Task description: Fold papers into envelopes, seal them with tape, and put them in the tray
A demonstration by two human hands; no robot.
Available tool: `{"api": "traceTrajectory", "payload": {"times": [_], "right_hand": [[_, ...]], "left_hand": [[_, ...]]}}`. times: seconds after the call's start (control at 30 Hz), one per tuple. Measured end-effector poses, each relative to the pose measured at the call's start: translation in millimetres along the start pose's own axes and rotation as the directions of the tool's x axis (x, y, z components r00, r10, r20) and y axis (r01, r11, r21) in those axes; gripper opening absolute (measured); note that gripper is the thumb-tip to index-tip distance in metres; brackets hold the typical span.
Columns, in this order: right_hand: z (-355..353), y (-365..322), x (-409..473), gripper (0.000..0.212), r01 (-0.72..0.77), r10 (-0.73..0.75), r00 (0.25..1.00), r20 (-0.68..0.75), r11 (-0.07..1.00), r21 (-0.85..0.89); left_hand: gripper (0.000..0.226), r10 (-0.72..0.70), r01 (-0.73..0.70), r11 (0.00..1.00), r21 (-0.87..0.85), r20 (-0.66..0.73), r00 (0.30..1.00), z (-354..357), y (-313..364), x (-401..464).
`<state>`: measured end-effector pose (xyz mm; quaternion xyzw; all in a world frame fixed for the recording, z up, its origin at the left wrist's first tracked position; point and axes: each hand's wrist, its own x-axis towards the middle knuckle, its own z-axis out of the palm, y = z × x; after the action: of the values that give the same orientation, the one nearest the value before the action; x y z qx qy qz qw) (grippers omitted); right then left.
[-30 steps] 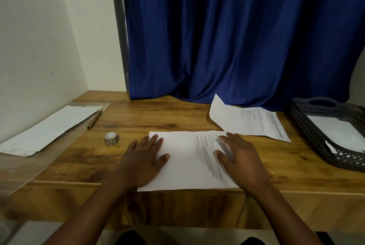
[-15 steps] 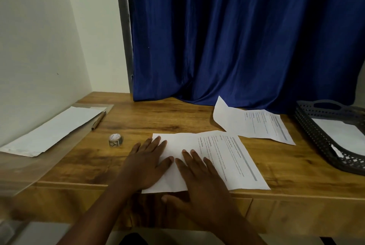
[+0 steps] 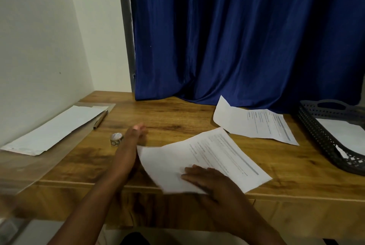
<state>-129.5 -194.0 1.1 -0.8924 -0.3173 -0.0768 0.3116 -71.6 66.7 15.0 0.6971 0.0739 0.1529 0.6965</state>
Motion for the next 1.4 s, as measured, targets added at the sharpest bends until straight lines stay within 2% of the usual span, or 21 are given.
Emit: {"api": "traceTrajectory", "payload": {"times": [0.03, 0.07, 0.13, 0.2, 0.27, 0.3, 0.37, 0.43, 0.47, 0.53, 0.6, 0.7, 0.8, 0.87, 0.93, 1.0, 1.07, 1.1, 1.17, 1.27, 1.4], "right_hand": [[-5, -4, -2, 0.037, -0.060, 0.066, 0.997, -0.027, 0.980, 0.187], [-8, -4, -3, 0.033, -0.094, 0.117, 0.992, -0.050, 0.937, 0.336], [-17, -8, 1, 0.028, -0.123, 0.193, 0.979, -0.068, 0.820, 0.559], [-25, -10, 9, 0.023, -0.118, 0.236, 0.967, -0.090, 0.736, 0.667], [-30, -9, 18, 0.020, -0.123, 0.291, 0.949, -0.118, 0.691, 0.712], [-31, -6, 23, 0.016, -0.147, 0.335, 0.935, -0.117, 0.665, 0.732], [-34, 0, 33, 0.011, -0.180, 0.419, 0.900, -0.120, 0.608, 0.773], [-35, 9, 41, 0.007, -0.212, 0.489, 0.863, -0.126, 0.578, 0.788], [-36, 13, 43, 0.003, -0.221, 0.512, 0.848, -0.138, 0.578, 0.786], [-36, 20, 45, 0.005, -0.207, 0.515, 0.838, -0.180, 0.606, 0.768], [-32, 29, 45, 0.026, -0.178, 0.515, 0.825, -0.233, 0.629, 0.757], [-25, 41, 44, 0.068, -0.257, 0.539, 0.786, -0.304, 0.732, 0.631], [-19, 47, 45, 0.086, -0.321, 0.481, 0.801, -0.357, 0.848, 0.422], [-11, 47, 46, 0.082, -0.290, 0.357, 0.860, -0.365, 0.930, 0.225], [-4, 47, 46, 0.075, -0.260, 0.262, 0.907, -0.329, 0.964, 0.051], [-1, 45, 48, 0.069, -0.274, 0.246, 0.933, -0.263, 0.959, -0.075], [-2, 43, 49, 0.065, -0.296, 0.261, 0.949, -0.177, 0.933, -0.207], [-3, 41, 50, 0.064, -0.296, 0.267, 0.953, -0.142, 0.921, -0.255], [-4, 38, 52, 0.064, -0.287, 0.275, 0.958, -0.082, 0.907, -0.307], [-6, 33, 54, 0.066, -0.270, 0.283, 0.959, -0.019, 0.890, -0.369], [-6, 20, 63, 0.068, -0.213, 0.245, 0.969, 0.019, 0.875, -0.435]], "left_hand": [[0.052, -0.006, 0.005, 0.987, -0.160, -0.006, 1.000, -5, -1, 0], [0.058, 0.002, 0.001, 0.972, -0.235, 0.014, 1.000, -10, -2, 0], [0.076, 0.039, -0.016, 0.956, -0.293, 0.074, 0.996, -16, 1, -2], [0.083, 0.054, -0.014, 0.957, -0.289, 0.130, 0.990, -18, 1, -10], [0.080, 0.060, -0.024, 0.975, -0.221, 0.157, 0.986, -12, 6, -19], [0.079, 0.003, 0.021, 0.985, -0.174, 0.135, 0.991, -8, 7, -21], [0.076, -0.031, 0.023, 0.998, 0.058, 0.145, 0.989, -2, 12, -29], [0.067, 0.013, -0.095, 0.928, 0.360, 0.224, 0.974, 2, 16, -35], [0.069, 0.038, -0.134, 0.894, 0.427, 0.227, 0.973, 4, 17, -35], [0.081, 0.080, -0.172, 0.865, 0.471, 0.209, 0.975, 5, 15, -33], [0.091, 0.092, -0.181, 0.848, 0.497, 0.198, 0.976, 6, 11, -32], [0.103, 0.143, -0.249, 0.827, 0.503, 0.241, 0.960, 7, 5, -31], [0.118, 0.173, -0.284, 0.806, 0.518, 0.253, 0.952, 7, 0, -26], [0.121, 0.164, -0.283, 0.768, 0.575, 0.250, 0.954, 7, -4, -25], [0.111, 0.197, -0.349, 0.666, 0.659, 0.296, 0.935, 5, -8, -26], [0.094, 0.230, -0.453, 0.461, 0.763, 0.391, 0.891, 4, -13, -26], [0.082, 0.167, -0.490, 0.251, 0.835, 0.462, 0.871, 7, -14, -25], [0.080, 0.129, -0.496, 0.196, 0.846, 0.479, 0.868, 9, -14, -24], [0.083, 0.083, -0.508, 0.151, 0.848, 0.502, 0.861, 12, -12, -25], [0.101, 0.028, -0.516, 0.141, 0.845, 0.518, 0.855, 12, -12, -26], [0.094, -0.051, -0.514, 0.137, 0.847, 0.524, 0.850, 14, -12, -24]]}}
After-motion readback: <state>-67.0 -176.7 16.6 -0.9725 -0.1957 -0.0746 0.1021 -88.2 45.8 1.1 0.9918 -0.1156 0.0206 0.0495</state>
